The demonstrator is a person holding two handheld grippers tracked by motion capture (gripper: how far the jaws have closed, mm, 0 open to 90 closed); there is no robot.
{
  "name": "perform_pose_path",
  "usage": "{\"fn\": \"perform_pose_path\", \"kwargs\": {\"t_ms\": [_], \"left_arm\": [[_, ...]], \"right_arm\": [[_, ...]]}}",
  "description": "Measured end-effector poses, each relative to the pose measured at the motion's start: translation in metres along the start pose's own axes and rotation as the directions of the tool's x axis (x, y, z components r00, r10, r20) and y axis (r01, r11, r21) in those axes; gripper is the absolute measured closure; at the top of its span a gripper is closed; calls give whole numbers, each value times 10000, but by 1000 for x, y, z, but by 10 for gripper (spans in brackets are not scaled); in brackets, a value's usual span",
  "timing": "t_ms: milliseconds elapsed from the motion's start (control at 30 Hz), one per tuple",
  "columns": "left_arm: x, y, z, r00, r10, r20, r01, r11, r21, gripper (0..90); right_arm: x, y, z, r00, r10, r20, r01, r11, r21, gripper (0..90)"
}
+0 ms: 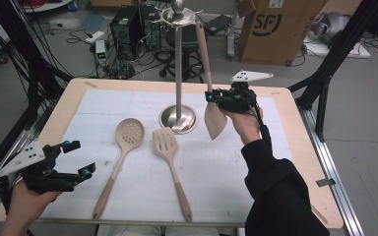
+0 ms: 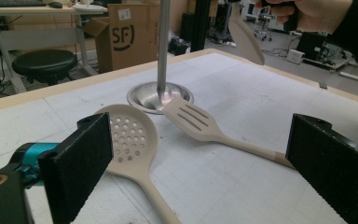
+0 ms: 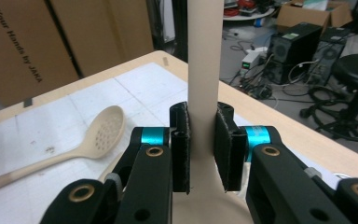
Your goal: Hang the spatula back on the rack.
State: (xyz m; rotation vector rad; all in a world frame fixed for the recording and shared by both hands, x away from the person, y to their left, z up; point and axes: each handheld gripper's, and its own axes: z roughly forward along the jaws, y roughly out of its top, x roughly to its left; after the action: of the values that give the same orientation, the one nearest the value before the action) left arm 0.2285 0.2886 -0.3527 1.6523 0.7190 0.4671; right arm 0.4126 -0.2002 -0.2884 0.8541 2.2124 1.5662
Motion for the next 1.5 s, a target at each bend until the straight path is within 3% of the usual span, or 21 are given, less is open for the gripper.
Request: {"fn": "perform_pose_path", "kwargs": {"t_ms": [267, 800, 1233, 1500], "left_arm": [[1, -1, -2, 10000, -10, -44, 10, 10000, -5, 78], [0, -2, 0, 10000, -15, 25, 15, 10000, 54, 78], [0, -2, -4, 10000, -40, -20, 40, 10000, 10, 78], [0, -3, -4, 10000, -28, -13, 28, 10000, 23, 78]], "right_arm": [[6, 4, 10, 9998, -214, -35, 215, 9994, 287, 788], [6, 9, 29, 9986, -378, 375, 357, 9978, 558, 787], [11, 9, 39, 9944, -761, 733, 726, 9961, 503, 766], [11, 15, 21, 9915, -895, 946, 907, 9958, -84, 532]]}}
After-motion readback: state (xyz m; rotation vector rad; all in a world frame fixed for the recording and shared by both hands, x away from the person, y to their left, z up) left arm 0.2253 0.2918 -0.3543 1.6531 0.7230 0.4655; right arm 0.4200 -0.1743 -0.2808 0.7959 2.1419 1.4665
